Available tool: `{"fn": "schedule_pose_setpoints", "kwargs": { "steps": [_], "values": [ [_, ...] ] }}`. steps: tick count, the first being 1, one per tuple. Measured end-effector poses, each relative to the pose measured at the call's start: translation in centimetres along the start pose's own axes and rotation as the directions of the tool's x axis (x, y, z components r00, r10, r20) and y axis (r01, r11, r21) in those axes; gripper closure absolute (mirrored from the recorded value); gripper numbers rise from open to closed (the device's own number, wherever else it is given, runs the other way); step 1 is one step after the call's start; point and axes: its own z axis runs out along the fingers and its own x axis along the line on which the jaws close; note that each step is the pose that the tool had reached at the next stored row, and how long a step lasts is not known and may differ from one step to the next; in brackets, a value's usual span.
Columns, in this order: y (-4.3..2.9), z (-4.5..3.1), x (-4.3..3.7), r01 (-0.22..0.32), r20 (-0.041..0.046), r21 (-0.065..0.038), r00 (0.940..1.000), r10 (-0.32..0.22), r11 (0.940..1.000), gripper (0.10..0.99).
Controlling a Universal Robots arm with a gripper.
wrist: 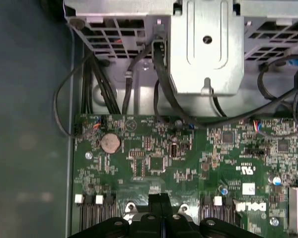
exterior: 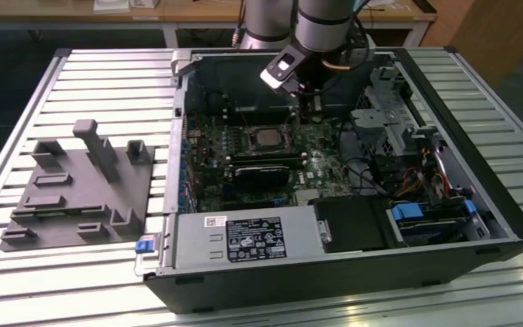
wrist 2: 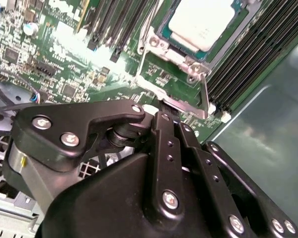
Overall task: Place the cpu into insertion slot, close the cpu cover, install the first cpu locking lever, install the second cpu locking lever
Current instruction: 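Close the cpu cover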
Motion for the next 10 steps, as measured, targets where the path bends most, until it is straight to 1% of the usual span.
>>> {"fn": "schedule_pose_setpoints", "kwargs": {
  "steps": [10],
  "values": [
    [-1.82, -0.04, 0.00, 0.000, 0.0002, 0.000, 1.0000, 0.000, 1.0000, 0.980]
  ]
}}
